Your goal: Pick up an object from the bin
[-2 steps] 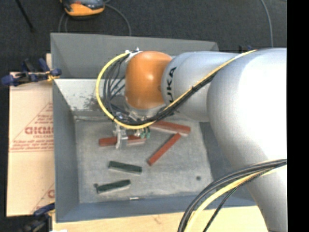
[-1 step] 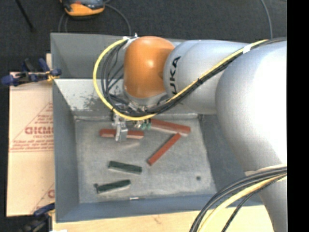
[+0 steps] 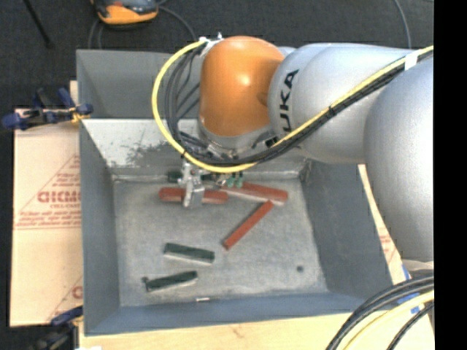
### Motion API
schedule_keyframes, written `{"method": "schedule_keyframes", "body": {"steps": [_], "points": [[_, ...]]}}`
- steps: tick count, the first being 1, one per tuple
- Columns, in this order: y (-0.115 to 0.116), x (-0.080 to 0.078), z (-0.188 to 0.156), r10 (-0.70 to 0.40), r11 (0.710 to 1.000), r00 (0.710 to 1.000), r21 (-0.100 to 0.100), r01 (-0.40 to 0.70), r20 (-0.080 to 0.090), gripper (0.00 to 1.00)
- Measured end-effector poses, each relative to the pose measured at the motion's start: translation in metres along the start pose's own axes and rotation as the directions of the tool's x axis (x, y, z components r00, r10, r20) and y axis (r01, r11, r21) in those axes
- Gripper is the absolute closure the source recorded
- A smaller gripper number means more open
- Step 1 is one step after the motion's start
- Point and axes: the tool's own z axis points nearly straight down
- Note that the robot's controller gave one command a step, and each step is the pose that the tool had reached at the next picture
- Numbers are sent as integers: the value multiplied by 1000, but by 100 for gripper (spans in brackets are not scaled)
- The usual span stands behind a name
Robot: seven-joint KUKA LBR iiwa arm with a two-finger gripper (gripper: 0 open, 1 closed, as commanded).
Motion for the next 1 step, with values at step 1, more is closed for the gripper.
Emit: {"method": "schedule_keyframes", "body": {"steps": [1], "points": [[3,-10,-60,-7,1000,1000,1,7,5,100]]}}
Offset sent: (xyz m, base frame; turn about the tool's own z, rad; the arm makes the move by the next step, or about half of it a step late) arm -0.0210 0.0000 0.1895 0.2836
